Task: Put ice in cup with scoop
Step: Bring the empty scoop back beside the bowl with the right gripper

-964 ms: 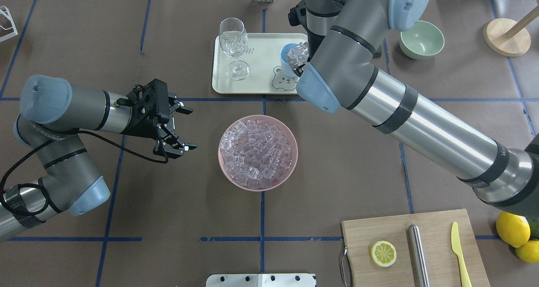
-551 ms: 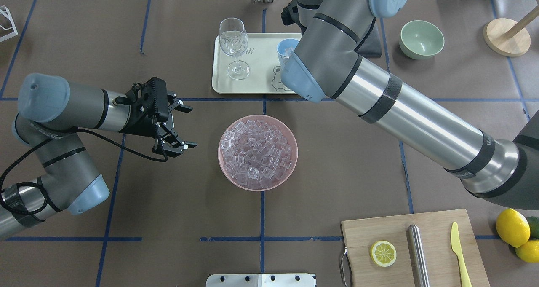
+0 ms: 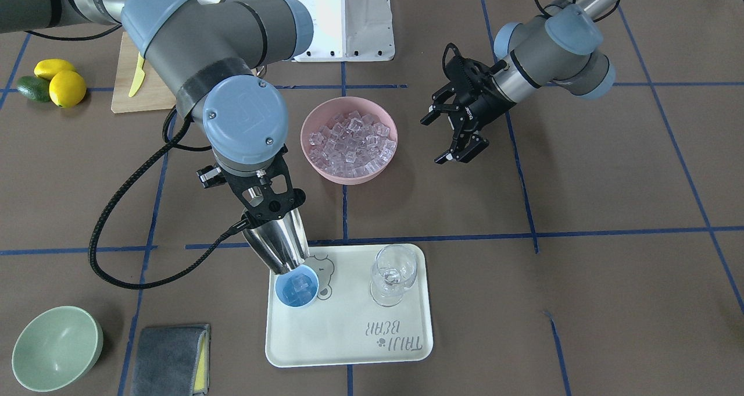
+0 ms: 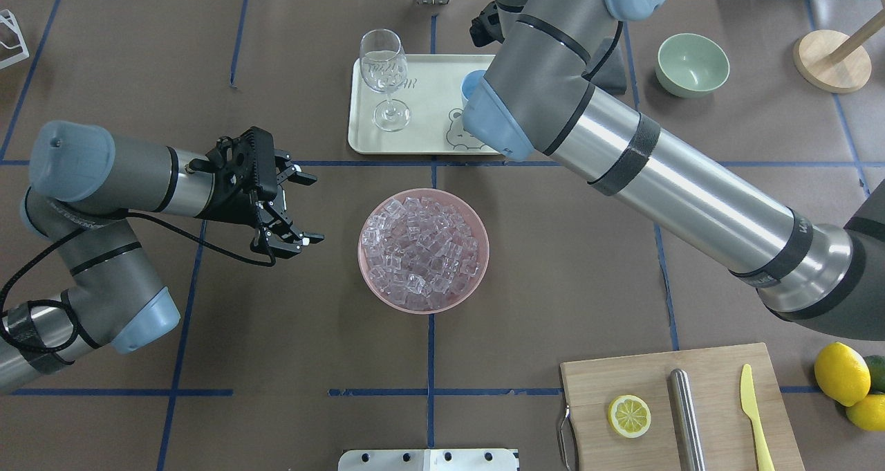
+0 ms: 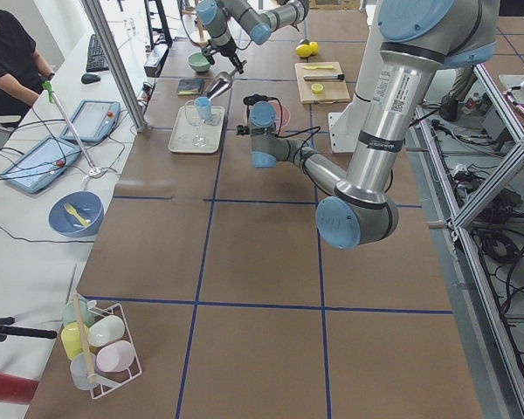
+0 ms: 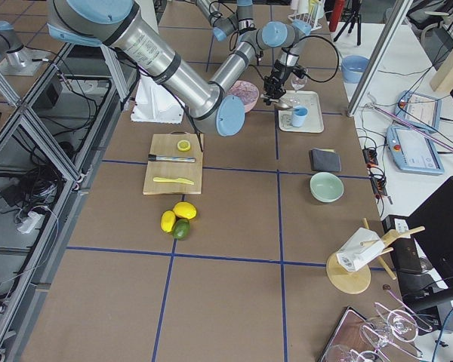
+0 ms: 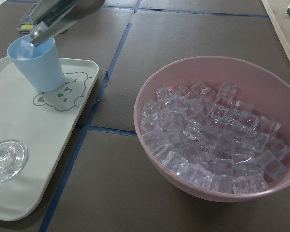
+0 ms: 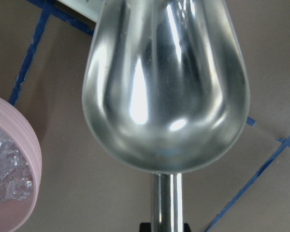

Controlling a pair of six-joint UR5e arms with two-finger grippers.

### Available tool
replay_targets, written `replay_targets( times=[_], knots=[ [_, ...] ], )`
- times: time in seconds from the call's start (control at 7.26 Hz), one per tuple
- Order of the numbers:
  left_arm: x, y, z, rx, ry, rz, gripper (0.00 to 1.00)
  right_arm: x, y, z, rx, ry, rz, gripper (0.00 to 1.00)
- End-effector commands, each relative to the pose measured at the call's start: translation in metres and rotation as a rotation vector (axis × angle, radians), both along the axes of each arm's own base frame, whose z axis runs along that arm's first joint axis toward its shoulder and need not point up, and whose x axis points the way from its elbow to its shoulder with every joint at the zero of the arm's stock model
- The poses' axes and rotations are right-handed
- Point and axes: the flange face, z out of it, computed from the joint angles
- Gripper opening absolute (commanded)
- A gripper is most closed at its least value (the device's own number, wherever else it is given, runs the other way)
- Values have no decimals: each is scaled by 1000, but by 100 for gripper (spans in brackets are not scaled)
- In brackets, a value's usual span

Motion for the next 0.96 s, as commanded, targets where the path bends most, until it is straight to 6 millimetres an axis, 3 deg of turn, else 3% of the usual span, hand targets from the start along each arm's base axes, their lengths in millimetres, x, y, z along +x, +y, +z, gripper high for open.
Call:
replay_targets(
  times=[0.0, 0.14, 0.28, 0.41, 0.55, 0.83],
  knots=[
    [0, -1, 3, -2, -4, 0, 100, 5, 4, -6, 18, -13, -8, 0],
    [1, 0, 2, -2, -3, 3, 100, 20, 16, -5, 36, -35, 12, 0],
    [3, 0, 3, -5, -6, 7, 100, 44, 42, 12, 40, -55, 95, 0],
    [2, 0, 1, -1, -2, 7, 100, 69, 65, 36, 67, -104, 175, 0],
    [3, 1, -4, 4, 5, 11, 100, 88, 86, 76, 73, -133, 281, 0],
    [-13, -14, 3, -10, -12, -25, 100, 110, 106, 137, 36, -183, 442, 0]
  ],
)
